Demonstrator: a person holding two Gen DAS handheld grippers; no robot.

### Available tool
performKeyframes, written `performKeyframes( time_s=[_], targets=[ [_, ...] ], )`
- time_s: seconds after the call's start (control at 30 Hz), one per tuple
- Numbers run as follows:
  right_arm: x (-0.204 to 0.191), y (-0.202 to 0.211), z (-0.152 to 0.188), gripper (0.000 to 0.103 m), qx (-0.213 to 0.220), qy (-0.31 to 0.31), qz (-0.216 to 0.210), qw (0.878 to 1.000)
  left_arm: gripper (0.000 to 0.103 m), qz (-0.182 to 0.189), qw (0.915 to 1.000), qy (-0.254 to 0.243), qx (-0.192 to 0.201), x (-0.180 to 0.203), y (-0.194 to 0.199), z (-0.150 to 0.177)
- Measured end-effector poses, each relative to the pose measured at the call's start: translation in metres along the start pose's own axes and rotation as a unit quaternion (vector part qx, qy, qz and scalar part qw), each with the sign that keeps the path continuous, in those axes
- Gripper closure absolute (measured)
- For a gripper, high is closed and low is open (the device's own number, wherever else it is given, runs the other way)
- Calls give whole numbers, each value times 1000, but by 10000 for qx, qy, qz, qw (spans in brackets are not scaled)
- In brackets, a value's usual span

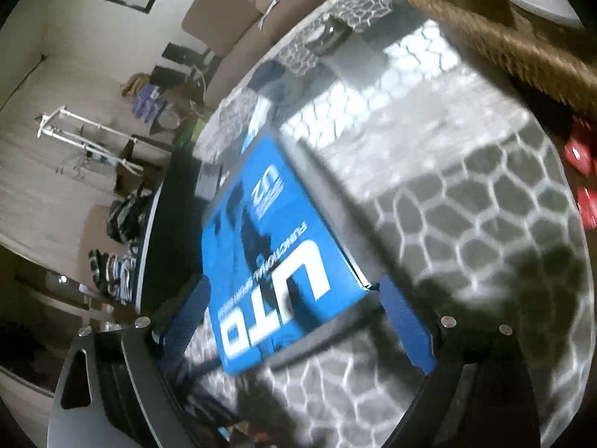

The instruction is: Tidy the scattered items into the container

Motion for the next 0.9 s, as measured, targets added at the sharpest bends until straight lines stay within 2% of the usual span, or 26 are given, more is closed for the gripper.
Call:
performKeyframes(
  time_s=[0.03,0.1,0.13,0.2,0.3,0.4,0.53,0.6,0.7,0.87,0.9],
  targets=[
    [2,-4,-8,9,52,6,-47,10000,0,122,9999,42,-8,4,-2,-1],
    [6,-12,-23,9,186,-7,-121,9998,0,684,9973,245,-105,19,-7,-4],
    [10,-14,-30,10,247,-62,-166,9995,0,842,9959,279,-149,24,-9,-5],
    [21,-10,-36,10,346,-282,-73,9990,0,814,9964,160,-167,30,-9,-13],
    [35,6,-28,10,306,-647,-56,9974,0,339,9991,-54,258,5,14,-38],
    [37,15,-13,9,182,-738,-157,9970,0,-466,9968,303,581,-66,32,-72],
    [32,9,0,9,-44,-726,-325,9968,0,-1195,9870,923,558,-153,30,-94],
    [27,5,4,9,-99,-782,-430,9960,0,-1345,9838,1107,436,-183,20,-99],
    [17,-1,6,9,-179,-767,-592,9951,0,-1297,9840,1200,228,-202,3,-97],
    [12,-10,6,9,-172,-844,-747,9935,0,-355,9849,1693,-21,-200,-27,-83],
    [11,-12,5,9,-182,-872,-769,9930,0,-264,9846,1726,-57,-199,-30,-80]
  ],
)
Point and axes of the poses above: each gripper's, at about its wrist camera, not at the fingertips, and y roughly against the way its jaws point, x to its right, z to its underside, the point moved 6 cm from there along -y, roughly the way its jaws point, and after that the axes turned 8 degrees about x, right-handed, at the moved point
